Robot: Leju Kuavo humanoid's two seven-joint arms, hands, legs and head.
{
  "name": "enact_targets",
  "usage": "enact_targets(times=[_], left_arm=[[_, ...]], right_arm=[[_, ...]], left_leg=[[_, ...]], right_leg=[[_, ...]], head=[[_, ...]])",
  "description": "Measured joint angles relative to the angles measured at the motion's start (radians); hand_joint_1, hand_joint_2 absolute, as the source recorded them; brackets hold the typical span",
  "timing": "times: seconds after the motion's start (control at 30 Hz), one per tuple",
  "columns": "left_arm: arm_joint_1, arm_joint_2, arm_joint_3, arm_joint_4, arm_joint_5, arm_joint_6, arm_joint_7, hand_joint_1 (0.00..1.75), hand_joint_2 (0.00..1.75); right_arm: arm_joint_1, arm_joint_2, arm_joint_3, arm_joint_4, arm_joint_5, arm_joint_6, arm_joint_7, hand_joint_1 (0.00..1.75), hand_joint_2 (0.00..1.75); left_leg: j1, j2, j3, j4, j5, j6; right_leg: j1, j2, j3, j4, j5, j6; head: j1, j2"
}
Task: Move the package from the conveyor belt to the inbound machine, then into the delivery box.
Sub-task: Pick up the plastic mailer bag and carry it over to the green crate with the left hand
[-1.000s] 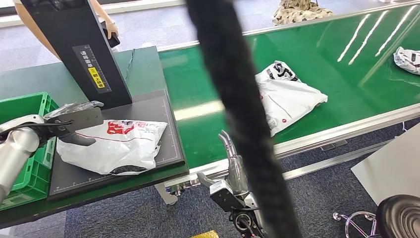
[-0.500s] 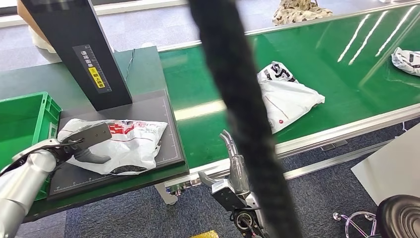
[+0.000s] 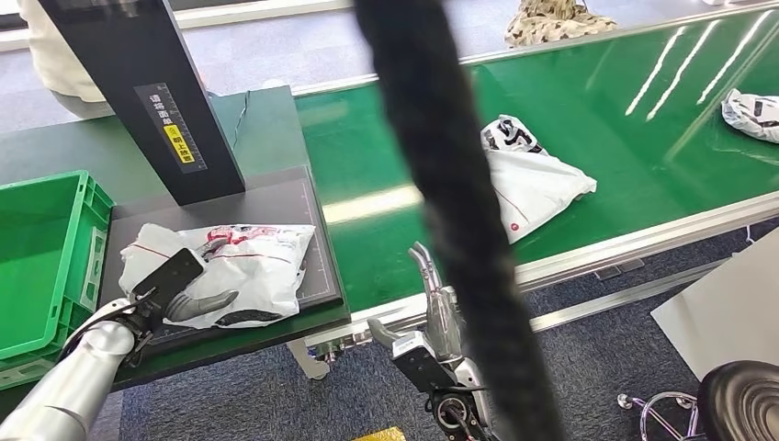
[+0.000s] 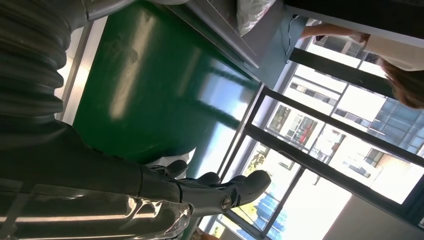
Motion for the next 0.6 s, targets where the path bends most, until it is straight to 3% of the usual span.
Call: enact_targets(times=[0.6], left_arm=[[0.022,0.013,0.055,0.0,0.011,0.072,0.037,0.0,0.0]], right_arm=[[-0.005,-0.002,-0.019,-0.008,-0.051,0.027,-0.006,0.0,1.75]], left_leg=[[0.0,0.0,0.0,0.0,0.0,0.0]], right_leg=[[0.0,0.0,0.0,0.0,0.0,0.0]], head=[[0.0,0.0]])
